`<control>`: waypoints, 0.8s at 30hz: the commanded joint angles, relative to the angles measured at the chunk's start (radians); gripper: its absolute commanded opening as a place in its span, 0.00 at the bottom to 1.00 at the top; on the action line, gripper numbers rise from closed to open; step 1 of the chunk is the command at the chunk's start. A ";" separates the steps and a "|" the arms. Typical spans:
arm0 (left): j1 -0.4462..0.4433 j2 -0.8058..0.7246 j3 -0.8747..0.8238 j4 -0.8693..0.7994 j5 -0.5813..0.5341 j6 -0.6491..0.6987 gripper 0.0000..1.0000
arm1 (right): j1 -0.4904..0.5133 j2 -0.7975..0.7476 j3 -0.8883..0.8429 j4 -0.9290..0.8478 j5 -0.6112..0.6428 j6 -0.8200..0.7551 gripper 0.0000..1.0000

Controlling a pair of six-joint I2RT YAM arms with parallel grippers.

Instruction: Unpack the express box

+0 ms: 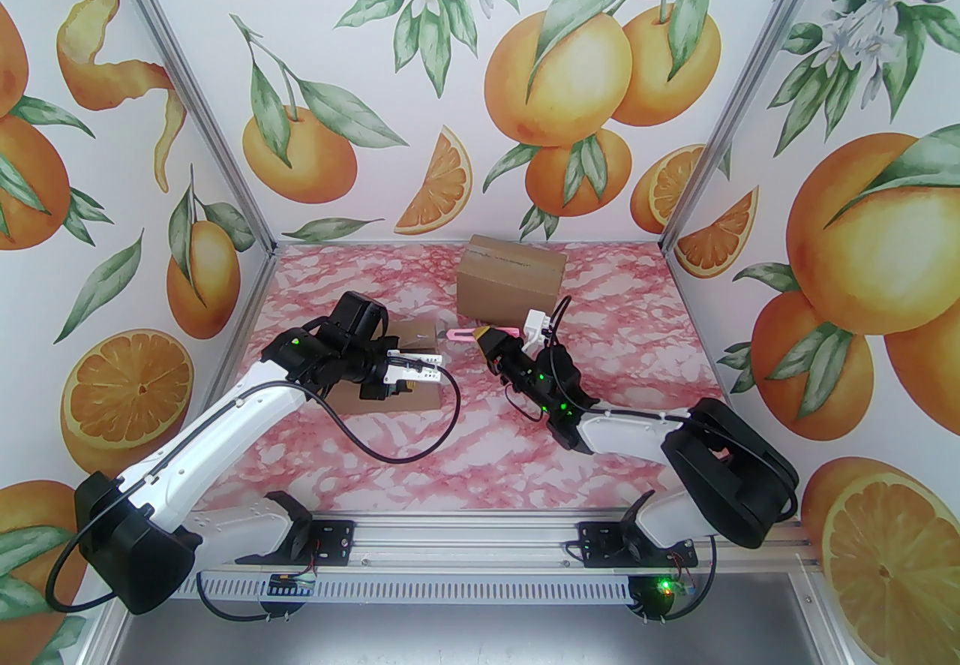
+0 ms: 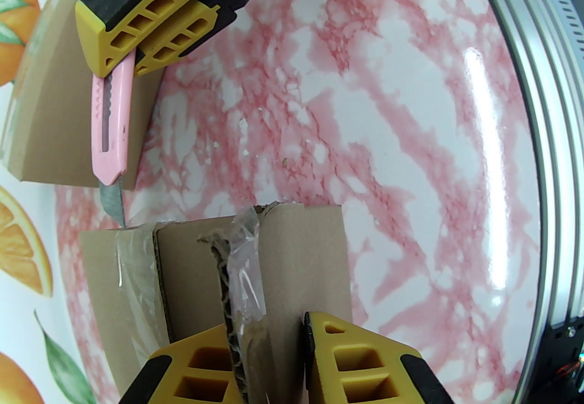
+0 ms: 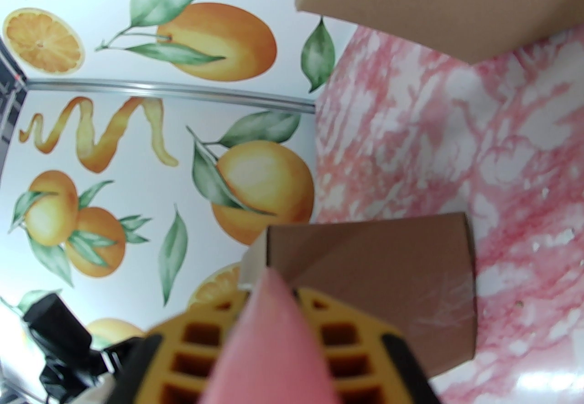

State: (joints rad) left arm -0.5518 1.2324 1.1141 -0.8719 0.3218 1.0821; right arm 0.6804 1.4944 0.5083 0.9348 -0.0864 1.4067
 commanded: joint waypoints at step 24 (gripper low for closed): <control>0.020 0.007 0.024 -0.032 0.032 0.056 0.01 | -0.008 -0.092 -0.032 0.007 0.022 -0.048 0.00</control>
State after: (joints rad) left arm -0.5369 1.2427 1.1141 -0.8951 0.3374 1.1072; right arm 0.6834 1.4586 0.4786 0.9604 -0.0944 1.4151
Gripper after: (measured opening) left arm 0.078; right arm 0.174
